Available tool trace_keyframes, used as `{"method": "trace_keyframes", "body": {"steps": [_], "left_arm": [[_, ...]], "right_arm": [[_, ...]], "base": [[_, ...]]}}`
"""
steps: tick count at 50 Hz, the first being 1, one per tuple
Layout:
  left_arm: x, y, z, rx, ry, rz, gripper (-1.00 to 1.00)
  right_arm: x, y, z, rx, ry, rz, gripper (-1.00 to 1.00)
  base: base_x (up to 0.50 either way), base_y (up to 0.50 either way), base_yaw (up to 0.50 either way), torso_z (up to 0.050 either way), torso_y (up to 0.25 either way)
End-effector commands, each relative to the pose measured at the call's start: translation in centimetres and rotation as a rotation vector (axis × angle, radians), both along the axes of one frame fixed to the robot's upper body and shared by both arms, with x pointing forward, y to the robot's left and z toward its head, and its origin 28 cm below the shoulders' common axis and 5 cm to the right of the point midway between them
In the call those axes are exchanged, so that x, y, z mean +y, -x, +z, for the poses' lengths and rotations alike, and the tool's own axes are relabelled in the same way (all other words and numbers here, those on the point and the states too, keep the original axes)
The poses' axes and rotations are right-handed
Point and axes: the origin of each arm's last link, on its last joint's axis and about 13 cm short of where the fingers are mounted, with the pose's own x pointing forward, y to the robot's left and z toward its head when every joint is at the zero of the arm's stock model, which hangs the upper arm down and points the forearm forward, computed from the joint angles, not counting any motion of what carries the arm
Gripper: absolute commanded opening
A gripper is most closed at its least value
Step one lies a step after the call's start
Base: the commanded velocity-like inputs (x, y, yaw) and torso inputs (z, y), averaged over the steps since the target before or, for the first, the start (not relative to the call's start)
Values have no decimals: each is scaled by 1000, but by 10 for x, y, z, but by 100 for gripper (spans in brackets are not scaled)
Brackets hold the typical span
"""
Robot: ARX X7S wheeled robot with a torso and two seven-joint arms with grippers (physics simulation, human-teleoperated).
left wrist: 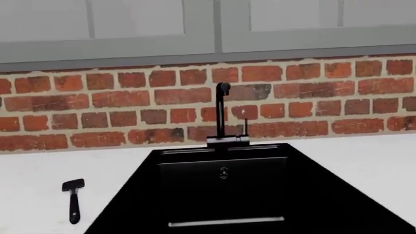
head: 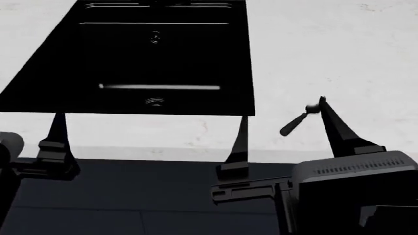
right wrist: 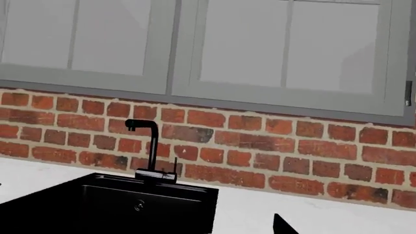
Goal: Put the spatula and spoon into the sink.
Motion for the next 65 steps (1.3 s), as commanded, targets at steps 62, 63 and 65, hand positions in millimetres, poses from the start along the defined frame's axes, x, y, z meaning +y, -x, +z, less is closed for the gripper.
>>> {"method": "trace_keyframes", "body": {"steps": [62, 63, 65], "left_arm": [[0, 1, -1, 8, 10, 11, 100], [0, 1, -1, 8, 9, 11, 100], [0, 1, 0, 7, 9, 10, 100]], "right_arm": [[-5, 13, 5, -36, -75, 49, 100], [-5, 13, 5, -36, -76, 49, 100], [-4, 13, 5, -36, -75, 49, 100]], "base": [[283, 124, 0, 0, 0], [352, 0, 0, 0, 0], [352, 0, 0, 0, 0]]}}
